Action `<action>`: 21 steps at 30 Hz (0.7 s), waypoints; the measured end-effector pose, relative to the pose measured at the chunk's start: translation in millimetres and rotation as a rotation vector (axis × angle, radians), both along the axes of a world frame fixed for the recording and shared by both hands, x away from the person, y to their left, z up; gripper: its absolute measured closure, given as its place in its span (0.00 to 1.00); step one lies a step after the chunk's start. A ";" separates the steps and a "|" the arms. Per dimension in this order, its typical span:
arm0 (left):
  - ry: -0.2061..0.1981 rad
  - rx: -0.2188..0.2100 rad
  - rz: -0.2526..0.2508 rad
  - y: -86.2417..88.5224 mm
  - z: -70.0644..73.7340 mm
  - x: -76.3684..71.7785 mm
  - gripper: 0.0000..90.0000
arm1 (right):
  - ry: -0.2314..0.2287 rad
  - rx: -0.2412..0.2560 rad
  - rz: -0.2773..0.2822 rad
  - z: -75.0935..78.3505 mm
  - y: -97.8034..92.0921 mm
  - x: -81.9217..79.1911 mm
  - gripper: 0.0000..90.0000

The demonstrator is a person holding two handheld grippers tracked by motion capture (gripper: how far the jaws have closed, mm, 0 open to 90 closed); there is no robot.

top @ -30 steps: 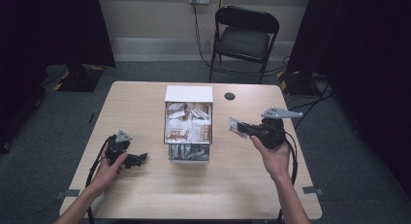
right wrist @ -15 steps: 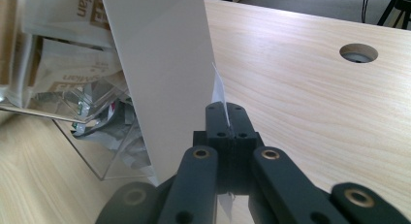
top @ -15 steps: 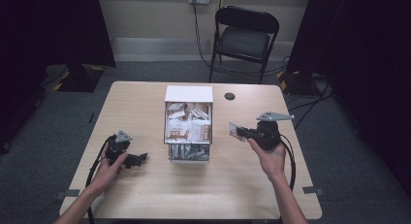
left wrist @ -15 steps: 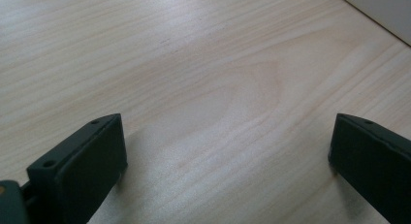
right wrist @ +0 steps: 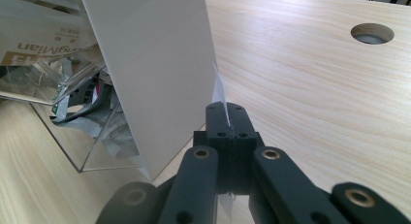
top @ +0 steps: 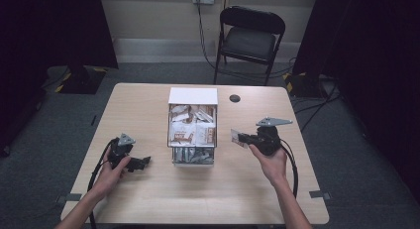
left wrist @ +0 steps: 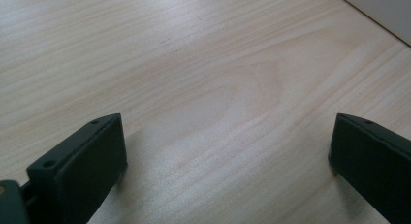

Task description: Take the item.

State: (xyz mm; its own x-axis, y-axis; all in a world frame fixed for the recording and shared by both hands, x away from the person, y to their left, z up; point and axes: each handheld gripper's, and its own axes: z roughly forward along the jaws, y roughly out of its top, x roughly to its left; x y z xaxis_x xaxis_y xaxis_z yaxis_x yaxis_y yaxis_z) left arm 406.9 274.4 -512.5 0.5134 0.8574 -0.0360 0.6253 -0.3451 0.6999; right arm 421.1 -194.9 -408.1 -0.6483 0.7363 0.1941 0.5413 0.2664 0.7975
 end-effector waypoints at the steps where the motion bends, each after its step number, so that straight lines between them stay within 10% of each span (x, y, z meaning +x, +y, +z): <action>1: 0.000 0.000 0.000 0.0 0.0 0.0 0.00 | 0.000 0.000 0.000 0.0 0.0 0.0 1.00; 21: 0.000 0.000 0.000 0.0 0.0 0.0 0.00 | 0.065 -0.031 0.032 -37.7 11.5 11.7 1.00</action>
State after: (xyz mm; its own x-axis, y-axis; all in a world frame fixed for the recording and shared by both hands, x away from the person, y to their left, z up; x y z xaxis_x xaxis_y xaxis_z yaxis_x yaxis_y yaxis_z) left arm 406.9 274.4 -512.5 0.5134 0.8574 -0.0360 0.6253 -0.3451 0.6999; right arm 432.8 -183.4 -445.8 -0.6580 0.7218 0.2145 0.5830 0.3079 0.7519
